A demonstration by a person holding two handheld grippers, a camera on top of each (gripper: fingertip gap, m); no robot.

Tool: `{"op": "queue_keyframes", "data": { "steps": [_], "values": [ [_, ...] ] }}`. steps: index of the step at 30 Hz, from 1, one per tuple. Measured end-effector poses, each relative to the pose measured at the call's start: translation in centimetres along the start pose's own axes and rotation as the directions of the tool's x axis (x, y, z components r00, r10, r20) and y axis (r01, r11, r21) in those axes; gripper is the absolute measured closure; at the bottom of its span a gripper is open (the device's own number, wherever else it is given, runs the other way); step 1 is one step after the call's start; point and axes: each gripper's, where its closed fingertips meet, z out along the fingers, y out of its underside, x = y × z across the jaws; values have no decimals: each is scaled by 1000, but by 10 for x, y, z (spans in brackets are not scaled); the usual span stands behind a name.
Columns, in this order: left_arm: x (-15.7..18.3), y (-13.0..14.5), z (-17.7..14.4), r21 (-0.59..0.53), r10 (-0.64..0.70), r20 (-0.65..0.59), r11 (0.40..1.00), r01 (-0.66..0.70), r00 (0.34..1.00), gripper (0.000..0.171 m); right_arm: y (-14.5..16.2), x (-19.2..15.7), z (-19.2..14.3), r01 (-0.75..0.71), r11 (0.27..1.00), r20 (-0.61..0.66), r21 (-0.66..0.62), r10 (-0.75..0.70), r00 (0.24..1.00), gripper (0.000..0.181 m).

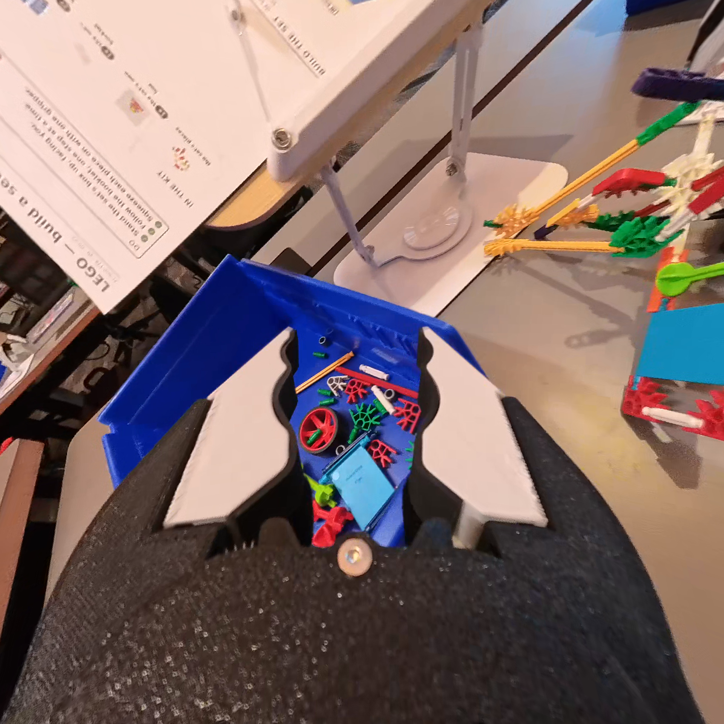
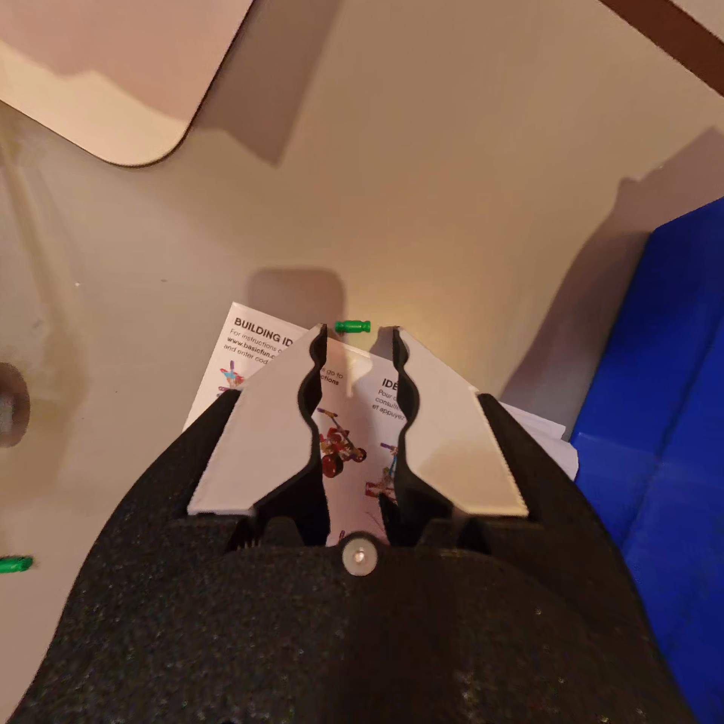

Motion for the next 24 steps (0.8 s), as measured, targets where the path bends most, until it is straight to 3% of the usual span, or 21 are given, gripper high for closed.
{"op": "queue_keyframes", "data": {
  "steps": [6, 17, 21, 24],
  "values": [
    [12, -2, 2, 18, 23, -36, 1000, -22, 999, 116, 0, 7, 1, -23, 999, -6, 27, 23, 1000, 165],
    [24, -9, 5, 41, 51, -64, 998, -49, 997, 115, -2, -6, -9, 6, 996, 74, 89, -13, 997, 166],
    [35, -28, -2, 108, 90, -68, 991, -82, 994, 112, -20, -33, -51, 79, 968, 100, 238, -105, 989, 166],
    [54, -61, -20, 237, 189, -51, 956, -171, 981, 112, -34, -81, -112, 74, 901, 250, 428, -197, 948, 166]
  ]
}}
